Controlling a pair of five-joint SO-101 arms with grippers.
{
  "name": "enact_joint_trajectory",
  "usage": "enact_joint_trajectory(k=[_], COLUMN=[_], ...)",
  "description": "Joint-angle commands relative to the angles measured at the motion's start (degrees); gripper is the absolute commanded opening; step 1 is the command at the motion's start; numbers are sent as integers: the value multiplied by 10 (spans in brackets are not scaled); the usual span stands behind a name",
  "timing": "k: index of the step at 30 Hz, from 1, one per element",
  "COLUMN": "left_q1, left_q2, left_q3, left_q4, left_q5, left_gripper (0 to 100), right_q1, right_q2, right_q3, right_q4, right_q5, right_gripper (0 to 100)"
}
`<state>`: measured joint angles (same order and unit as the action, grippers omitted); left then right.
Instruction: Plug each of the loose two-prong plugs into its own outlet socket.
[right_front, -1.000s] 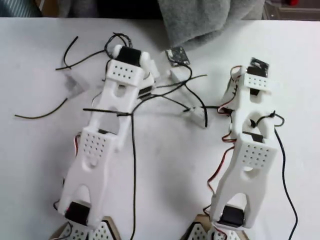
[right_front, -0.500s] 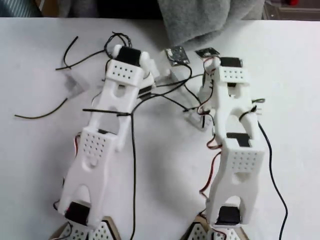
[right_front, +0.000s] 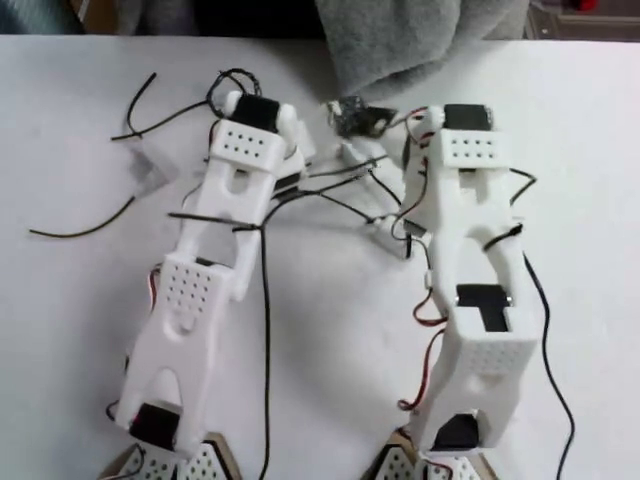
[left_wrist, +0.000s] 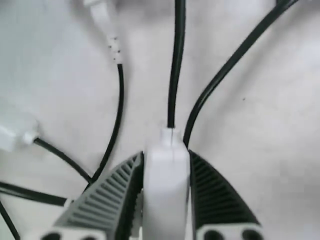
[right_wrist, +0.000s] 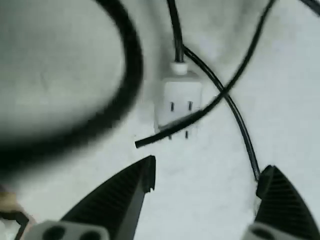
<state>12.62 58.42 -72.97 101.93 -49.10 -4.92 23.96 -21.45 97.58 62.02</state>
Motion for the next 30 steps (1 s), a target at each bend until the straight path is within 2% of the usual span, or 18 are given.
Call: enact_joint_trajectory(k=[1,7,9,12,17,22,25,30], left_q1=[2,0,0,0,0,0,-6,-15], left_q2=[-22,-22,-22,-22,-21,-21,-22,-27], left_q3=[-25,-25,-25,-25,-25,-28,-29,-29], left_q4=[-7,-6,-7,-7,-8,-8,-6,-4], left_q5=[4,4,4,4,4,4,5,6], left_gripper=[24,24,24,24,24,24,24,24], right_q1=[-66,-105,-111,-115,-109,-65,-29,29], right_q2=[14,80,109,139,150,101,73,65], right_q3=[18,11,11,11,10,-21,-79,-167], right_q4=[5,5,7,7,7,7,6,6], right_q5=[52,58,83,110,113,101,69,62], right_gripper=[326,326,325,325,325,325,326,326])
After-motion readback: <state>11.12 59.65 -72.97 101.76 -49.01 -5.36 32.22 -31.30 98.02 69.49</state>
